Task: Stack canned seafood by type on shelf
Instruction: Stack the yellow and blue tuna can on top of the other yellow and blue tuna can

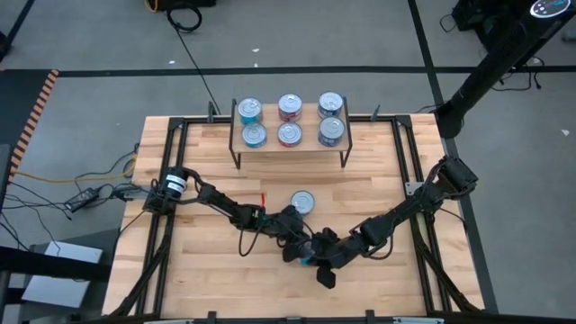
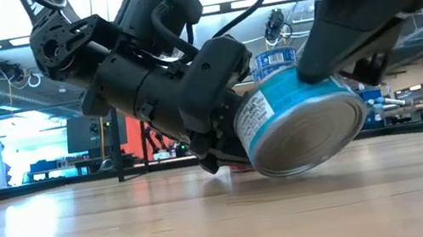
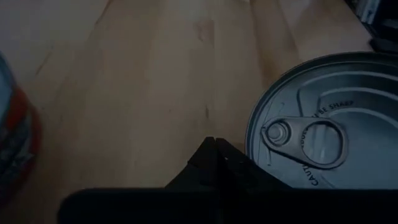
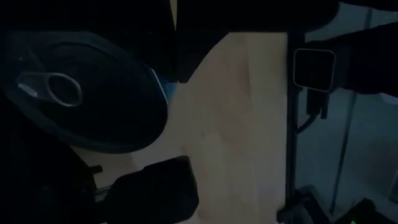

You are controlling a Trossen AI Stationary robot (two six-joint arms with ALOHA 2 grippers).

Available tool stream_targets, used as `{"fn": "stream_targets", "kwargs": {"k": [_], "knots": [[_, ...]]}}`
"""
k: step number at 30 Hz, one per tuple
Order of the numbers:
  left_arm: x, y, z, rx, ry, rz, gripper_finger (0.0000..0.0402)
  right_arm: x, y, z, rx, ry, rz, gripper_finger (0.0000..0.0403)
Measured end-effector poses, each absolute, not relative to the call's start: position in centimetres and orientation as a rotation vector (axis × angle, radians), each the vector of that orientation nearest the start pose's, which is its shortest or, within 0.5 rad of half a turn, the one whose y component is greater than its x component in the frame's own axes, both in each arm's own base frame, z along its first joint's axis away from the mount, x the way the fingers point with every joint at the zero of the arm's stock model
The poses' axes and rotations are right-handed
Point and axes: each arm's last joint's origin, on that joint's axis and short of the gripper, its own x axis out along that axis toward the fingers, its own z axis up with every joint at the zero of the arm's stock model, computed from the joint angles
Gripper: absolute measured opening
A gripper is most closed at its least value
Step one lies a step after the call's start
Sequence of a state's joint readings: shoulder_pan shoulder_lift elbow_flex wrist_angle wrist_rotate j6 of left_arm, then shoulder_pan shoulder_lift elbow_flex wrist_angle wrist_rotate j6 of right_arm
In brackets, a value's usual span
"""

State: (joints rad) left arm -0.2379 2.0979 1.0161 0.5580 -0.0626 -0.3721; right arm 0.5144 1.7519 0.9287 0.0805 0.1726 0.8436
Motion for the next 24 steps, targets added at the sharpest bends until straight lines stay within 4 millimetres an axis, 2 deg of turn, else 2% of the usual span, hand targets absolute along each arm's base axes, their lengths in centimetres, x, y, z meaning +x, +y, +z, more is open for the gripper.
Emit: {"fn": "stream_targets", "kwargs": {"k": [24], "knots": [[39.18, -10.00, 9.50, -0.284, 0.557, -0.123, 0.0001, 31.29, 16.70, 16.84, 0.624, 0.734, -0.044, 0.0006]]}}
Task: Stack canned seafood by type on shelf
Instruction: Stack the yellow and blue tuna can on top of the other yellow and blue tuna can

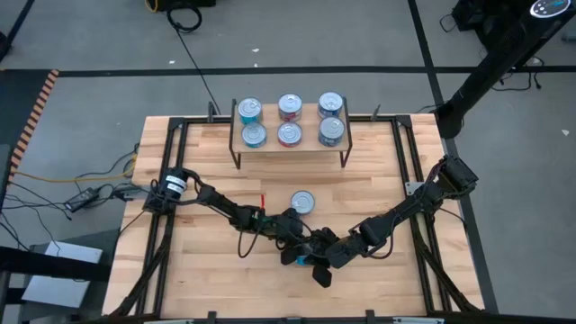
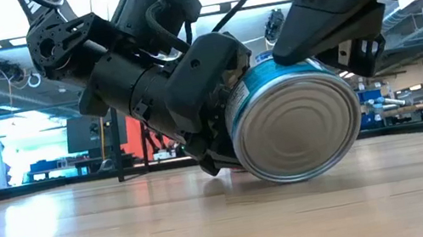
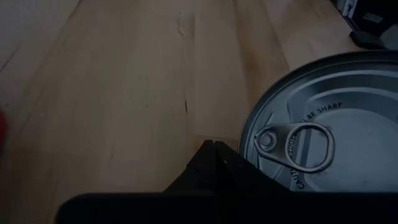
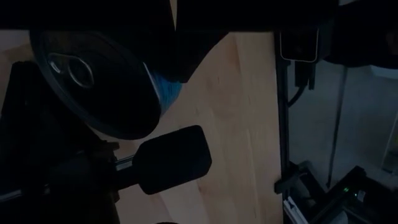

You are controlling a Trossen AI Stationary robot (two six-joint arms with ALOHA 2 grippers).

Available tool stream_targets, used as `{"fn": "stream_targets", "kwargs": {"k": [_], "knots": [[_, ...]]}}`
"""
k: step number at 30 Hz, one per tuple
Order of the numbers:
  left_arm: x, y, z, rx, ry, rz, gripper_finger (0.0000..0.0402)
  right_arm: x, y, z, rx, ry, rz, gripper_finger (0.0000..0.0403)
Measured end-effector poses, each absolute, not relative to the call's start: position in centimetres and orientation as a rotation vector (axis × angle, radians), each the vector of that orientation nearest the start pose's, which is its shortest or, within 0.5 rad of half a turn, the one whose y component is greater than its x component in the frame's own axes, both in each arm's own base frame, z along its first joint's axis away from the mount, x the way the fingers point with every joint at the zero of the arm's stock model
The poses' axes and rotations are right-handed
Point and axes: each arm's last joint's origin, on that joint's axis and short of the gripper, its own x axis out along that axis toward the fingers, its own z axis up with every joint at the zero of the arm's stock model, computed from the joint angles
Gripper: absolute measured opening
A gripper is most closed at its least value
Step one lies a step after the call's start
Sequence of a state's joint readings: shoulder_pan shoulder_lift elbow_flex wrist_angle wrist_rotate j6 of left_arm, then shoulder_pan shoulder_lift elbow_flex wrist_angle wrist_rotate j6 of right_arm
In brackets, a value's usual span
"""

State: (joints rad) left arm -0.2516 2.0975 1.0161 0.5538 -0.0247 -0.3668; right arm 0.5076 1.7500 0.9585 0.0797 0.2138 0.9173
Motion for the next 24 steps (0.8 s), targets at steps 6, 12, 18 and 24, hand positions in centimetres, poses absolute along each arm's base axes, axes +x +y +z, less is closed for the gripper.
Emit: {"fn": "stream_targets", "kwargs": {"k": [6, 12, 18, 24], "knots": [[39.2, -10.0, 9.5, -0.285, 0.557, -0.125, 0.0001, 31.3, 16.7, 16.9, 0.629, 0.731, -0.047, 0.0006], [39.2, -10.0, 9.5, -0.285, 0.557, -0.126, 0.0001, 31.4, 16.5, 16.9, 0.631, 0.727, -0.052, 0.0006], [39.2, -10.1, 9.7, -0.289, 0.546, -0.141, 0.0001, 31.5, 15.2, 17.9, 0.595, 0.696, -0.097, 0.0006], [39.2, -10.1, 9.7, -0.288, 0.550, -0.135, 0.0001, 31.7, 14.3, 17.9, 0.563, 0.717, -0.098, 0.0006]]}}
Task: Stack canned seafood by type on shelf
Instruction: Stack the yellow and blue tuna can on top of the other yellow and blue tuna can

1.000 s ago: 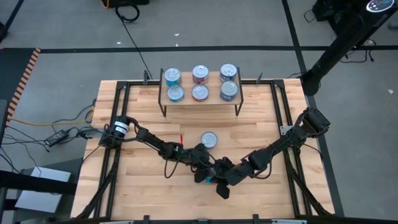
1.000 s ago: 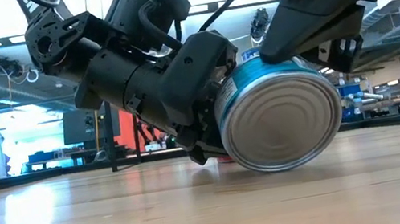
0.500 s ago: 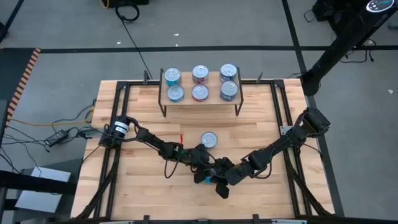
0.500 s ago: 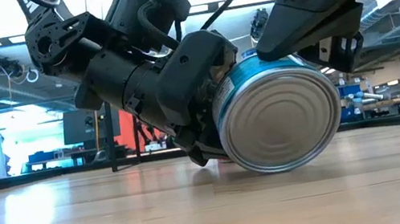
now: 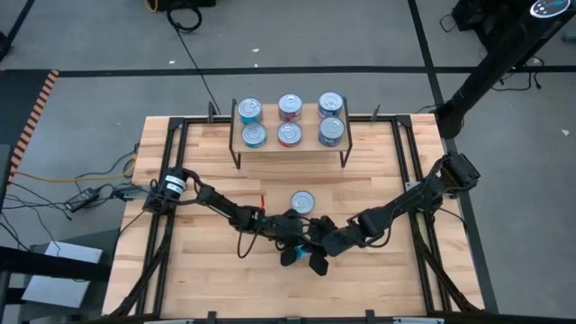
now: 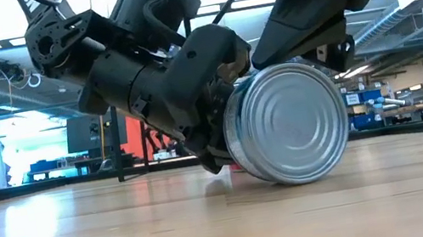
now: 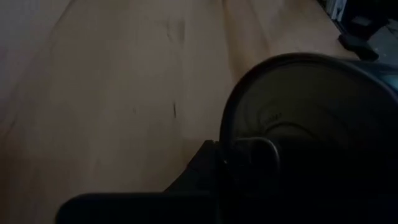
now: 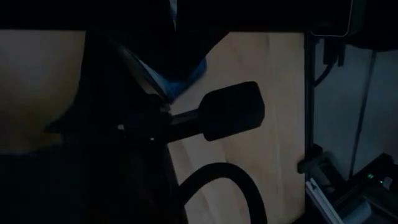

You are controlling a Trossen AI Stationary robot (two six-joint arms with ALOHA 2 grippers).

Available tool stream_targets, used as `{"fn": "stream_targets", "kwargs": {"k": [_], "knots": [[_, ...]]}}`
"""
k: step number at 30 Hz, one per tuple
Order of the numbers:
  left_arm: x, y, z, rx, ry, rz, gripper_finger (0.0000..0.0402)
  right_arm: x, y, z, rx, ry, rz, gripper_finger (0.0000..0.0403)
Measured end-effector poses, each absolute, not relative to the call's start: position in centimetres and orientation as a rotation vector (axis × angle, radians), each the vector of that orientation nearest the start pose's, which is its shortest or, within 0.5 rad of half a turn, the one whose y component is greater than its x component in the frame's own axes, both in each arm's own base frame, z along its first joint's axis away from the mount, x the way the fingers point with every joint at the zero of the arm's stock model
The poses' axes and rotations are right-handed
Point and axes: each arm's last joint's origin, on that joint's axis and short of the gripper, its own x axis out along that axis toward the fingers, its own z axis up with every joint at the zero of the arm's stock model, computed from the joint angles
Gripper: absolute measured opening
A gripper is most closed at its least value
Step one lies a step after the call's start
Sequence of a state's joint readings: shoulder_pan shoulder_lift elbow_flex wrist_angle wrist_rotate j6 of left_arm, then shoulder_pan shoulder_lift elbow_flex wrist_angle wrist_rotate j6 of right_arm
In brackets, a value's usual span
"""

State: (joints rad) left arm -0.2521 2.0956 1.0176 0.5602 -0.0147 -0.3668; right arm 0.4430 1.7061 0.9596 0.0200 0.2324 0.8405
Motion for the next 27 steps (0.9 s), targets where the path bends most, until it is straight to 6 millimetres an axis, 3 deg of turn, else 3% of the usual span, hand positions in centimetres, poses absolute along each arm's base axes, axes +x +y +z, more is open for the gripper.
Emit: {"fn": "stream_targets", "kwargs": {"k": [8, 18, 27], "knots": [[39.2, -9.2, 9.7, -0.321, 0.598, -0.178, 0.0001, 31.7, 14.3, 17.9, 0.562, 0.718, -0.091, 0.0006], [38.1, -7.4, 11.5, -0.274, 0.750, -0.158, 0.0001, 31.7, 14.3, 17.9, 0.546, 0.726, -0.073, 0.0006], [35.3, -8.3, 14.9, -0.228, 0.888, -0.120, 0.0001, 31.7, 14.4, 17.9, 0.507, 0.727, -0.055, 0.0006]]}}
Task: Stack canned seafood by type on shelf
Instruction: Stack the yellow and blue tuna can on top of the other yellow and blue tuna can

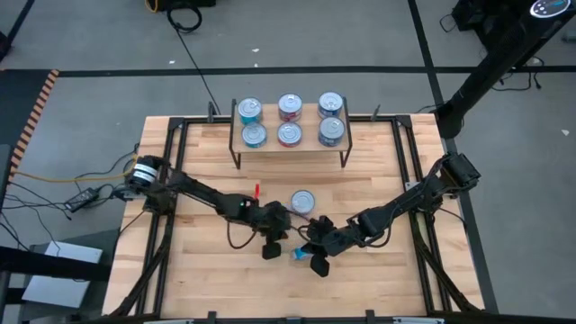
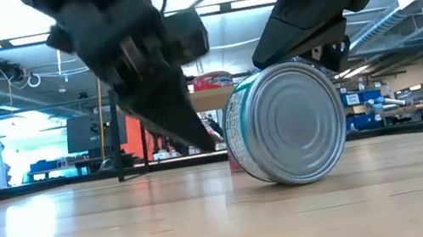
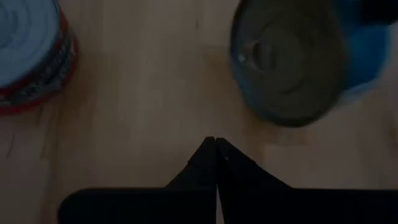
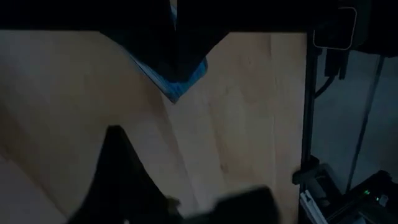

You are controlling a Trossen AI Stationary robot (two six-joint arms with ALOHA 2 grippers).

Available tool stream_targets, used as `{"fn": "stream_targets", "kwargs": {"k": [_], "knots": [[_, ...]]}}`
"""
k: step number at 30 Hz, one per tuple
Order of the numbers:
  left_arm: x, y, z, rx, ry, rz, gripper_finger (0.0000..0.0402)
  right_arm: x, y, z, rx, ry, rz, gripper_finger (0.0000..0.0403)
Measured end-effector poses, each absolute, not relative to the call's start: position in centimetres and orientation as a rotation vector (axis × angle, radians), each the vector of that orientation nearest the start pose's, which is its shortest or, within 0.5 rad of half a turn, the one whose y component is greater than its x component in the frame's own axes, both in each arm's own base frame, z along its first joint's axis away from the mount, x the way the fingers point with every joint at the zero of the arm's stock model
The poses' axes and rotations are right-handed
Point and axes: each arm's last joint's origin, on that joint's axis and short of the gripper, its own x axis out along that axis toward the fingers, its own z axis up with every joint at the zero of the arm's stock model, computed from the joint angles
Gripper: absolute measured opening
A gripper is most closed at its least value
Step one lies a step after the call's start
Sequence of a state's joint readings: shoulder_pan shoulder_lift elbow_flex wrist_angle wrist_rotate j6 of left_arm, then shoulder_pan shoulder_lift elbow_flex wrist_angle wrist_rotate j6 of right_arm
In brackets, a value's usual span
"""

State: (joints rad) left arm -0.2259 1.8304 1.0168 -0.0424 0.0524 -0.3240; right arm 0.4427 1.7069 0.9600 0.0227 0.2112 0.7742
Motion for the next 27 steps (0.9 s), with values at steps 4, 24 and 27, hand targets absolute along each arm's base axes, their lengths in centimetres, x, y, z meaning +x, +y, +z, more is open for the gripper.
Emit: {"fn": "stream_targets", "kwargs": {"k": [4, 24, 27], "knots": [[34.4, -9.6, 16.5, -0.263, 0.878, -0.111, 0.0001, 31.8, 14.4, 17.9, 0.475, 0.735, -0.013, 0.0006], [33.2, -16.8, 19.0, -0.601, 0.604, -0.049, 0.0157, 32.8, 13.2, 18.8, 0.367, 0.671, 0.106, 0.0011], [32.5, -17.9, 18.9, -0.568, 0.597, -0.021, 0.0176, 32.6, 13.0, 20.7, 0.363, 0.638, 0.170, 0.0014]]}}
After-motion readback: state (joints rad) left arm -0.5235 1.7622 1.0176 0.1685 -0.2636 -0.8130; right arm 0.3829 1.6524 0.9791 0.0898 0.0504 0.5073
